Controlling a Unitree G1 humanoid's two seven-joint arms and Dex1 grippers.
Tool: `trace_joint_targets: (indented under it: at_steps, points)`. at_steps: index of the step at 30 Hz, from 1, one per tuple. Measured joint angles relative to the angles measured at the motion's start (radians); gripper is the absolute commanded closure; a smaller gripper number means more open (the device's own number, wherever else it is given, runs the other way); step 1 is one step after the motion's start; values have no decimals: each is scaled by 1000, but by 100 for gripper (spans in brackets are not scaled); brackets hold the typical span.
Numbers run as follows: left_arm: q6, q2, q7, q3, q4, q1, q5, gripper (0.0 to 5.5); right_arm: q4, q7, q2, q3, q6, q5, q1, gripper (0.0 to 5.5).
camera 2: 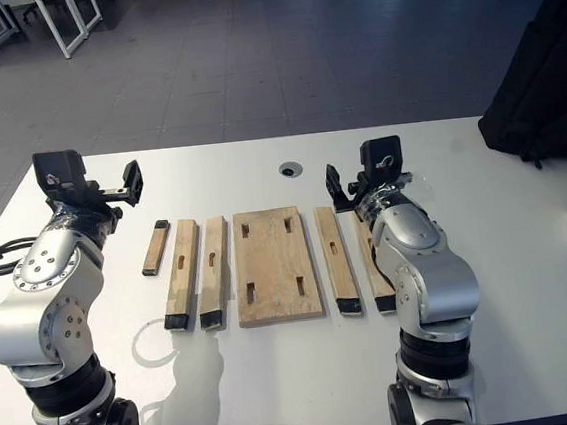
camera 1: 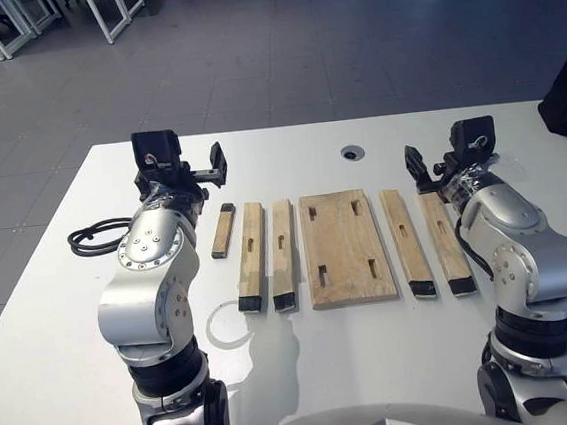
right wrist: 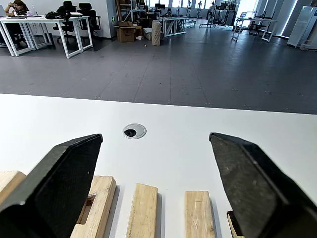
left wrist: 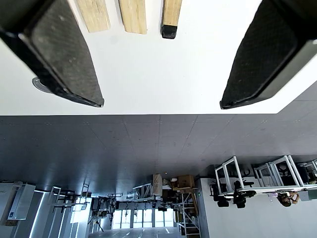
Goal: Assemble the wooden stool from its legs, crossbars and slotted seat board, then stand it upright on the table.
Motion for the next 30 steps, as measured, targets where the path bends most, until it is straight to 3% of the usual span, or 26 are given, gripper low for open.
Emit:
trace_joint_targets:
  at_steps: [30]
  points:
    - [1,5,-5,-2,1,1,-1,116,-12,-18,10,-1,13,2,0,152]
